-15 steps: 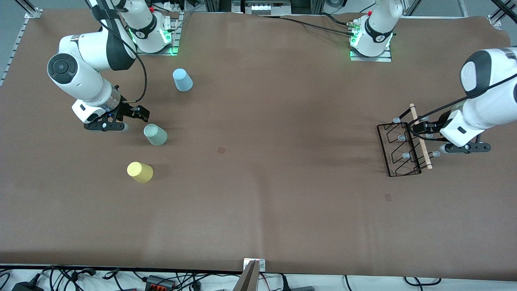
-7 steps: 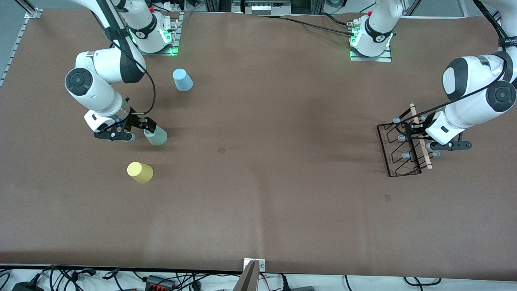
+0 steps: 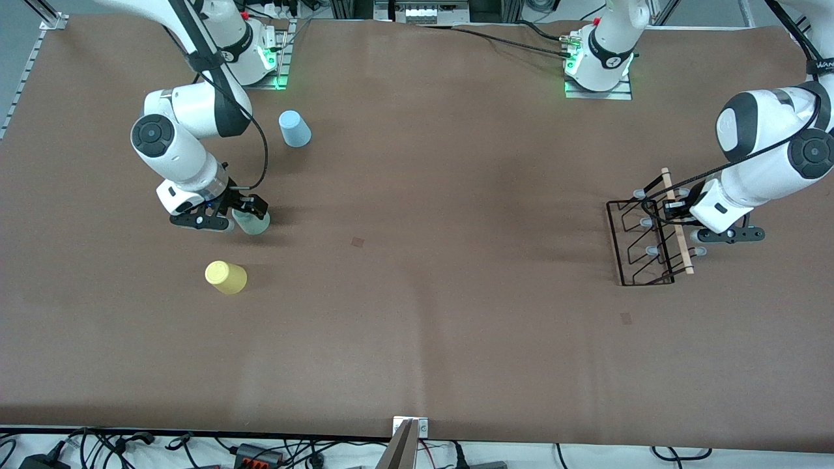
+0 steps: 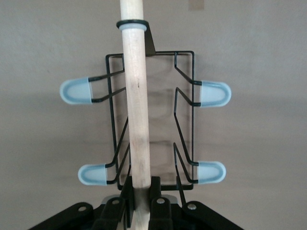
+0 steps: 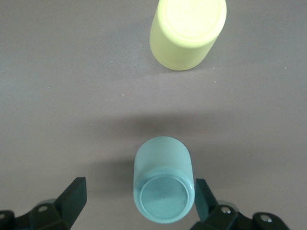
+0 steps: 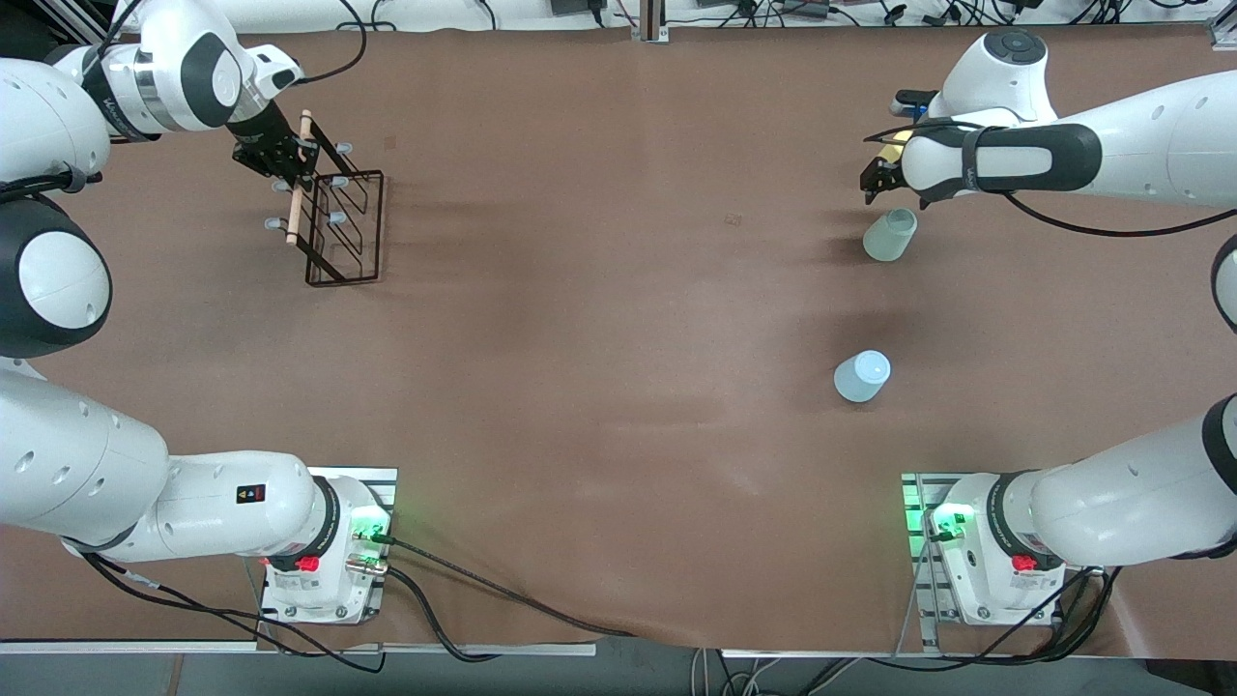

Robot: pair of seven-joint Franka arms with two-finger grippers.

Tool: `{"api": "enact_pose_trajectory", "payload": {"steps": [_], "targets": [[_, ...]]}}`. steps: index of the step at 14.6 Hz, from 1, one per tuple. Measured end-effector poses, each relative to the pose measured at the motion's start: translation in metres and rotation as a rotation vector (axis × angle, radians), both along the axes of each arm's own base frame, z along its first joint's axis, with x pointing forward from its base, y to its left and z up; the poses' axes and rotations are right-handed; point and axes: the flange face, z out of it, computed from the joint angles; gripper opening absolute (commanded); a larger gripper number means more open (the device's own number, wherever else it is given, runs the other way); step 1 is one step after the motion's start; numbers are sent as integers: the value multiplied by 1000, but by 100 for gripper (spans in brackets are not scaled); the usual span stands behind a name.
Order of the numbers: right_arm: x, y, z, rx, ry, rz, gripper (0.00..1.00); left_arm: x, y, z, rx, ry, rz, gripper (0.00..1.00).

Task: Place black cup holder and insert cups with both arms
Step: 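Grasp the teal cup with the right gripper while the left gripper grasps the rack handle, then carry the black rack with the left gripper to the table middle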

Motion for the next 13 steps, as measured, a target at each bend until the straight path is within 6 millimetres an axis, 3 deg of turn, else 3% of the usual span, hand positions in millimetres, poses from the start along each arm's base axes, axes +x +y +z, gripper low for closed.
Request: {"api": "enact_pose_trajectory", "payload": {"steps": [3,5,7,9,13], "targets": [[-3,-1,-12,-4,20,0,100,15,-11,33,0,-2,-23,1],[-6,-1,-15,-6,27,0,100,24,-45,63,-4,12,-83,1],[-10,-2,-19,-7,35,0,100,26,-105,79,-10,4,-155,1],[-13,-3,-23,-8,38,0,100,16,-170,79,-15,6,-180,1],[-15,-6,-24,-8,37,-5,100,-23,-323,69,-40,25,-165,1]]}}
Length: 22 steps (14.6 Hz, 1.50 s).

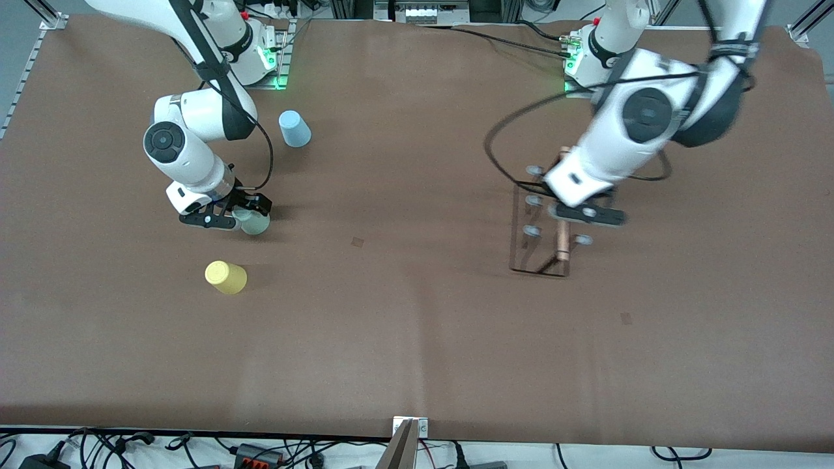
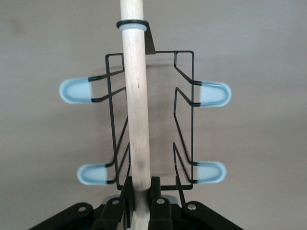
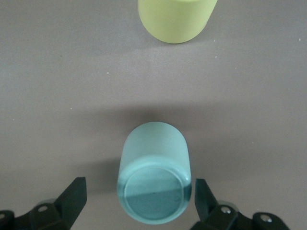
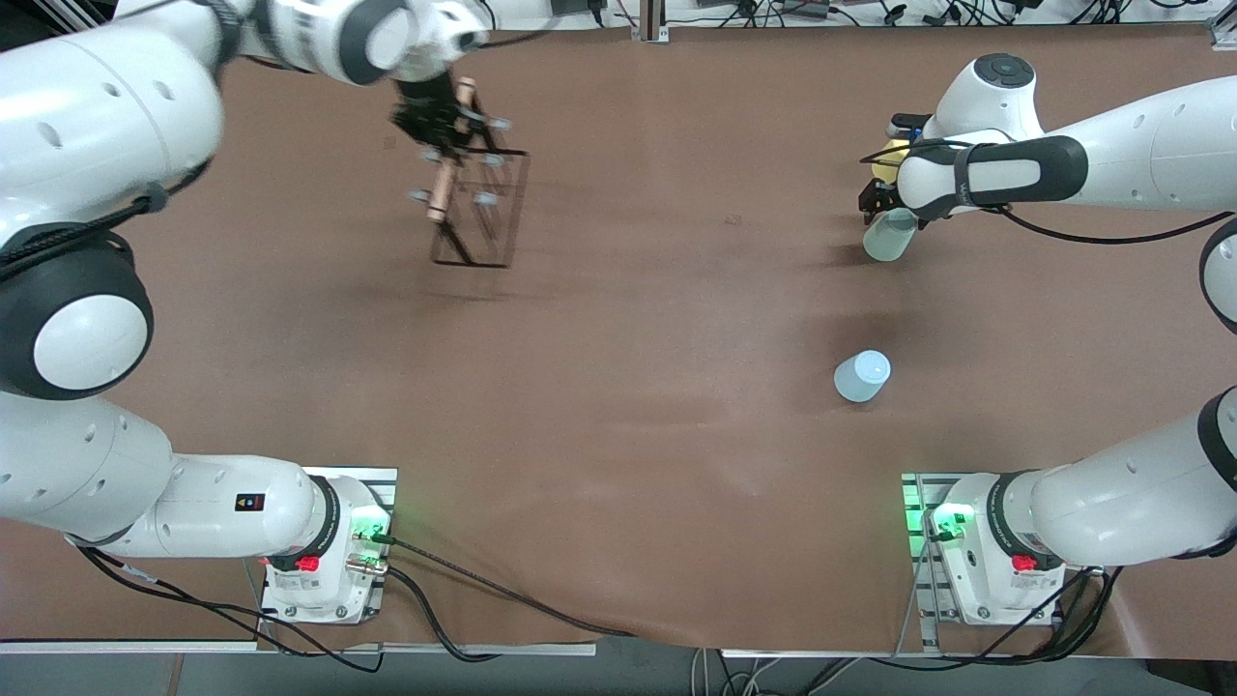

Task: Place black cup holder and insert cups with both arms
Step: 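Carry the black rack with the left gripper to the table middle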

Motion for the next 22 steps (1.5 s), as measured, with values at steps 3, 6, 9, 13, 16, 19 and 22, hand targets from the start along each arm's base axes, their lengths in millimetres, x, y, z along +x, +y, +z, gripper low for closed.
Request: {"api": "enact_pose_trajectory", "payload": {"steps": [3,6,9,13,16,19,22], "targets": [[1,-3,0,1,-6,-3,100,-28,-97,-6,-25,23,87,1],[2,-9,0,2,-17,-10,100,-40,-161,-24,-52,60,96,1],[2,-10,0,4,-26,-12,100,-54,-202,-56,-25,79,69,1],[2,-10,-1,4,-25,-10,71,-62,-219,-78,12,74,57,39],[1,-10,-1,4,-25,-9,39,-58,-220,-76,-4,56,59,100],[1,-10,-1,4,-25,-9,19,-49,-219,-65,-22,33,71,100],[4,-10,4,7,-41,-2,15,-17,-184,-27,-17,-8,130,100]]}}
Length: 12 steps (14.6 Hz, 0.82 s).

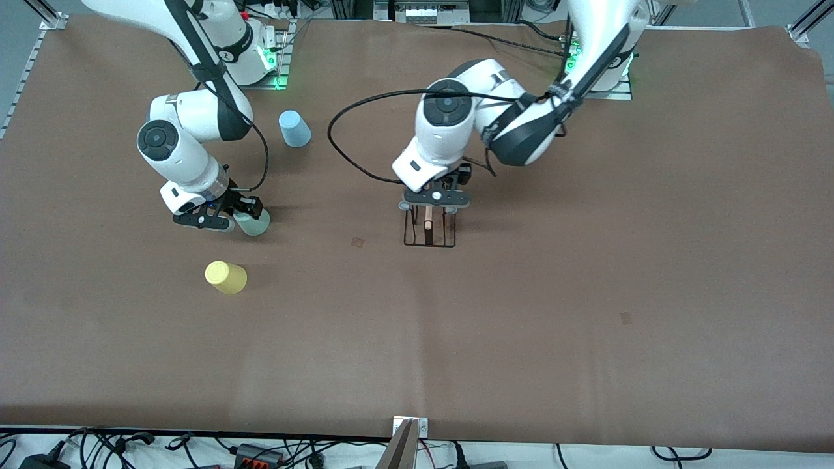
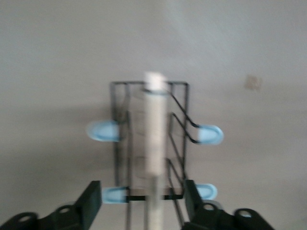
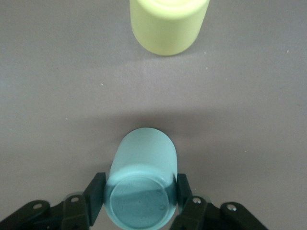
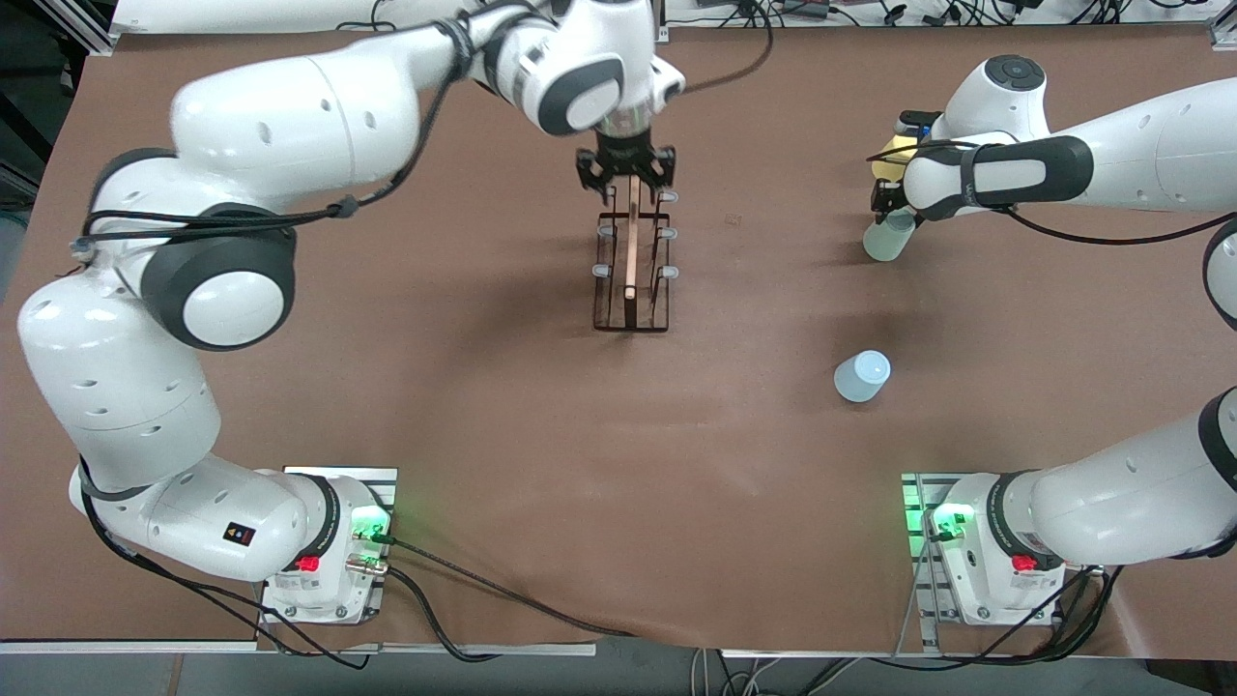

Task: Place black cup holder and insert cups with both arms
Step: 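Carry the black rack with the left gripper to the table middle, then release the rack and withdraw the left gripper while the right gripper lifts the cup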

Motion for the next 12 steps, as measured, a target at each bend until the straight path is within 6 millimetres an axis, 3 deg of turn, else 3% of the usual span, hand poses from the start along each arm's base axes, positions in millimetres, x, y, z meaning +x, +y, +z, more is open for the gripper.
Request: {"api": "enact_pose_trajectory", "payload": {"steps": [2,4,7,9,12], "targets": [[5,1,20,3,-18,2,15,24,50,34,43,-4,44,100],[10,3,54,3,-15,4,15,51,110,64,67,-15,64,100],[15,10,118,-6,33,13,15,90,216,82,86,7,48,100],[16,31,154,-14,71,-13,15,108,284,84,85,35,22,100],[9,97,185,11,60,-128,15,117,370,91,74,67,-35,100]]}}
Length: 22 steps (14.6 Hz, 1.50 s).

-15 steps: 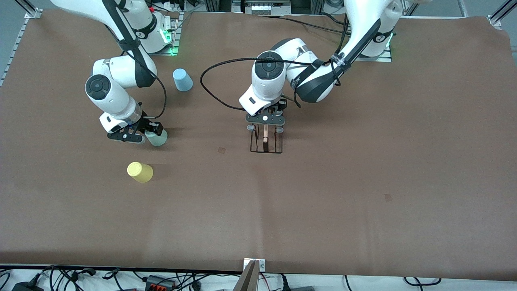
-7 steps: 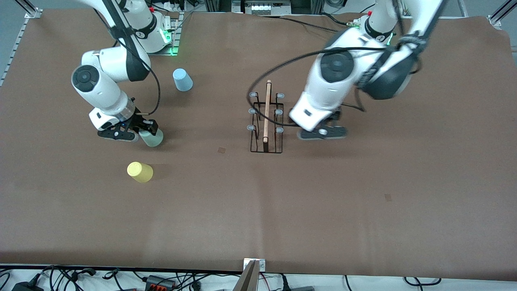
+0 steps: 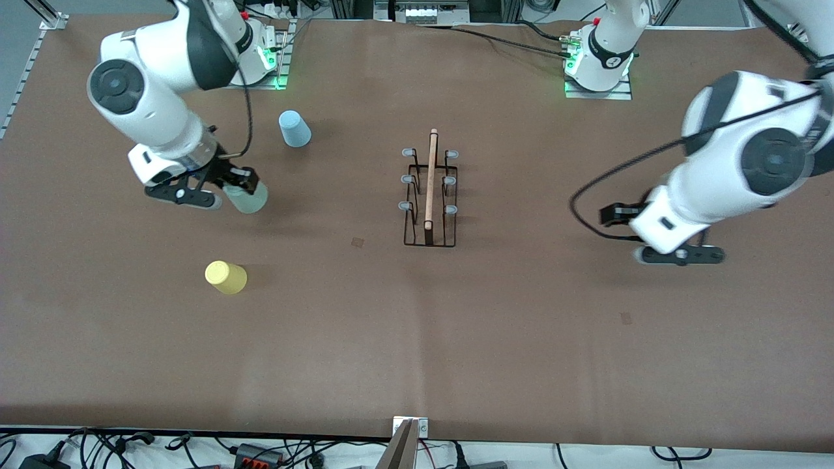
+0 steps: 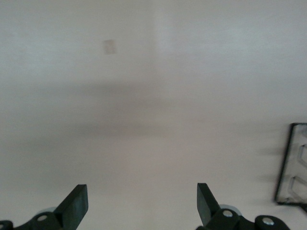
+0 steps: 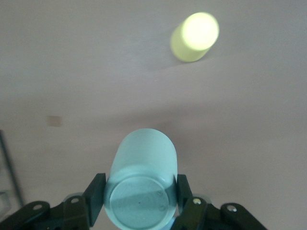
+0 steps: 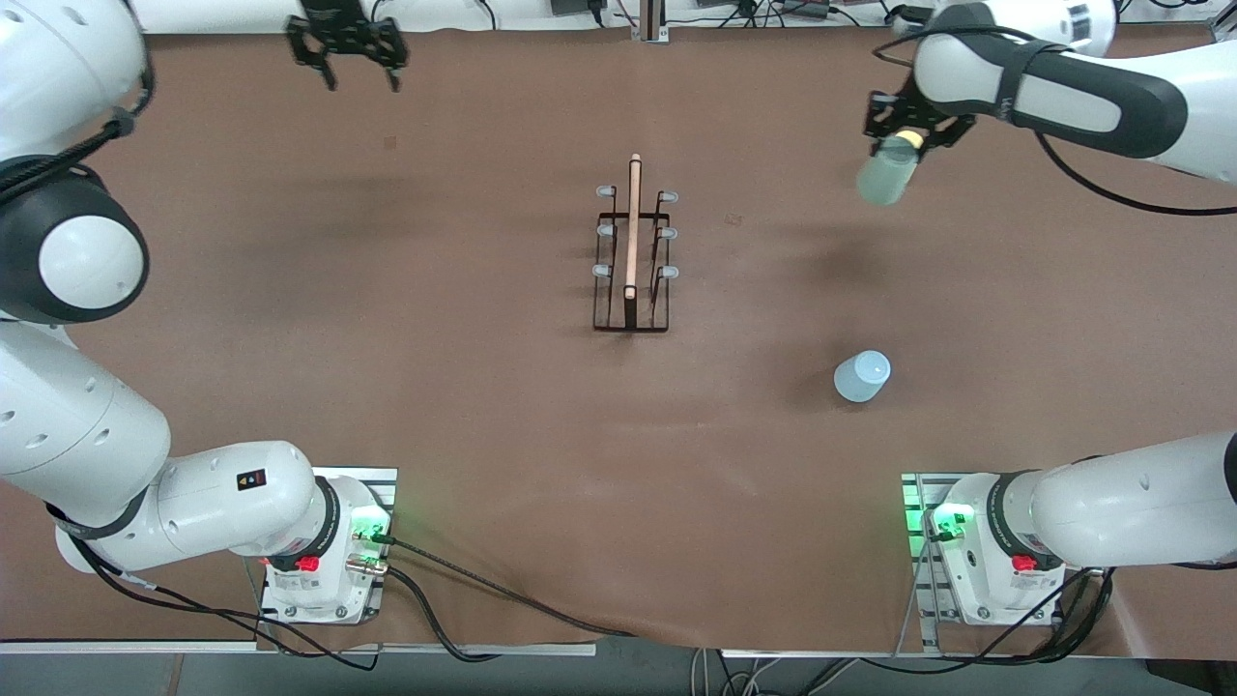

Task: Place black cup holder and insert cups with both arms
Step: 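Release the rack and withdraw the left gripper while the right gripper lifts the cup, then place the teal cup upside down on a rack peg with the right gripper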

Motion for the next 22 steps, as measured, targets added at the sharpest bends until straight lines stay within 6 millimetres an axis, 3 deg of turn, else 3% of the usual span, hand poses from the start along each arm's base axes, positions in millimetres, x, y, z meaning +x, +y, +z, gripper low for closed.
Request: {"api": "enact_pose_trajectory", "payload": {"steps": [2,5,7,10,12,14,19,21,22], "targets": [[-17,56,12,45,1,-95,15,0,43,12,-11,-3,-56,100],[-51,139,26,82,1,-232,16,-11,90,35,22,-15,-73,100],[-74,193,29,99,14,-315,16,-23,111,50,53,-21,-81,100],[-106,256,13,129,34,-389,16,-58,129,81,41,-50,-59,100],[-120,278,-5,133,49,-401,16,-88,126,114,19,-104,-62,100],[-124,285,-19,117,59,-393,16,-106,110,136,20,-169,-93,100],[-121,284,-37,88,71,-389,17,-103,99,119,14,-171,-128,100],[-122,284,-40,83,72,-387,33,-94,111,115,0,-178,-105,100],[-123,284,-41,81,74,-387,59,-89,117,115,-7,-183,-93,100]]}}
